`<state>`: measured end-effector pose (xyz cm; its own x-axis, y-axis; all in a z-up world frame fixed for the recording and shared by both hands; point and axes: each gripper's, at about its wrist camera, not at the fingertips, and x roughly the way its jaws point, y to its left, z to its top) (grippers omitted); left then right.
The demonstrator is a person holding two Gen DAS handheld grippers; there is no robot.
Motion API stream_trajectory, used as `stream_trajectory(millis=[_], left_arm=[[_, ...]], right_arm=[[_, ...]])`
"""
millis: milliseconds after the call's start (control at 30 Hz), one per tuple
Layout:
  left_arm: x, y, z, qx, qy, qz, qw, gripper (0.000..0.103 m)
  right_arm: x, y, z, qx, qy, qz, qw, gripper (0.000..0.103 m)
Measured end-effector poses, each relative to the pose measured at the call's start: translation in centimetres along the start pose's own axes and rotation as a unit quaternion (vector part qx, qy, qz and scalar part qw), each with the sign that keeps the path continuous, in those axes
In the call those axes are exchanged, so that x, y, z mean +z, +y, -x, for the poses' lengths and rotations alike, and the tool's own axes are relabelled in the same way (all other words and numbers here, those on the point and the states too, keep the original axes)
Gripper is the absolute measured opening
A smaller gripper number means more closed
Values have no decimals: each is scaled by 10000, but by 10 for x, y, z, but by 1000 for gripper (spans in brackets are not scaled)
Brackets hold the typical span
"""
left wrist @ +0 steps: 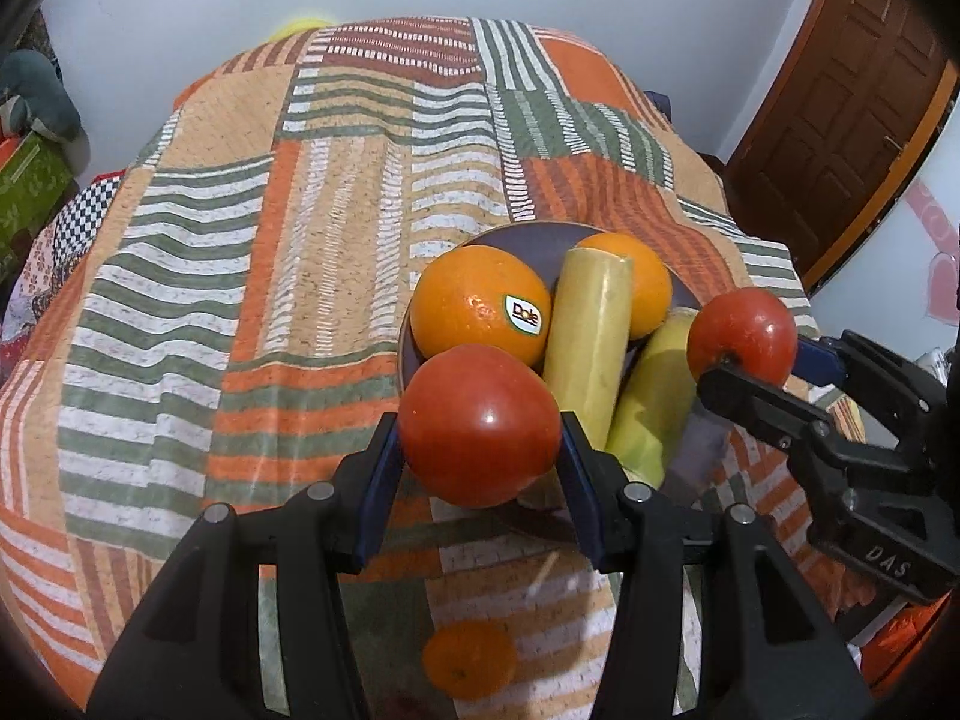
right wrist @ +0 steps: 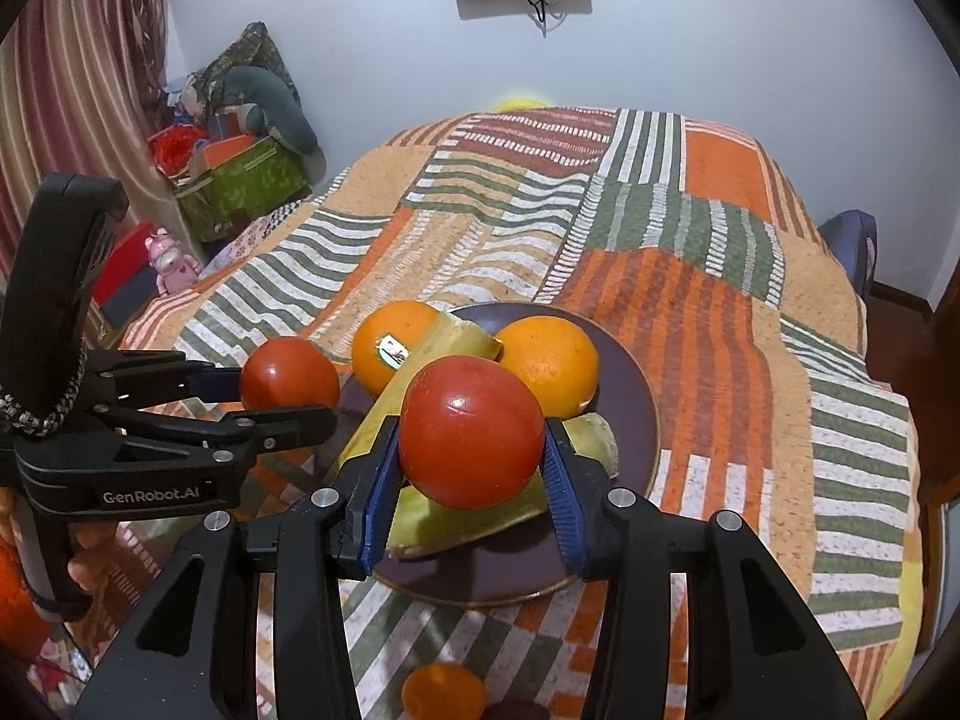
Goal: Organize fruits
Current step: 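Carry the tomato with the right gripper while the left gripper carries its tomato onto the plate, then open both grippers to set the tomatoes on the plate and withdraw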
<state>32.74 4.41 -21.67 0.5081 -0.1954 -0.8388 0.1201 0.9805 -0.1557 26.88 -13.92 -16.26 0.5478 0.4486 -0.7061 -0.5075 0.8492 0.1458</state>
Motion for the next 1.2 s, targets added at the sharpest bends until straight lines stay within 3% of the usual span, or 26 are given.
stream_trajectory(millis=[433, 633, 933, 1100, 1200], left_arm=[[8, 3, -16, 81, 30, -49, 10000, 50], [11, 13, -35, 23, 357, 168, 9992, 50], [9, 11, -34, 75, 385, 99, 9992, 50], [7, 5, -25, 270, 273, -117, 9992, 56], [7, 6, -16, 186, 175, -82, 9996, 66]], right_arm=[[1, -2, -27, -9, 227, -159, 9996, 41], [3, 1, -30, -63, 220, -78, 9997, 41], [2, 1, -30, -72, 250, -53, 9996, 42], [3, 3, -27, -106, 263, 8, 9996, 49], [3, 3, -21, -143, 190, 10, 9997, 54]])
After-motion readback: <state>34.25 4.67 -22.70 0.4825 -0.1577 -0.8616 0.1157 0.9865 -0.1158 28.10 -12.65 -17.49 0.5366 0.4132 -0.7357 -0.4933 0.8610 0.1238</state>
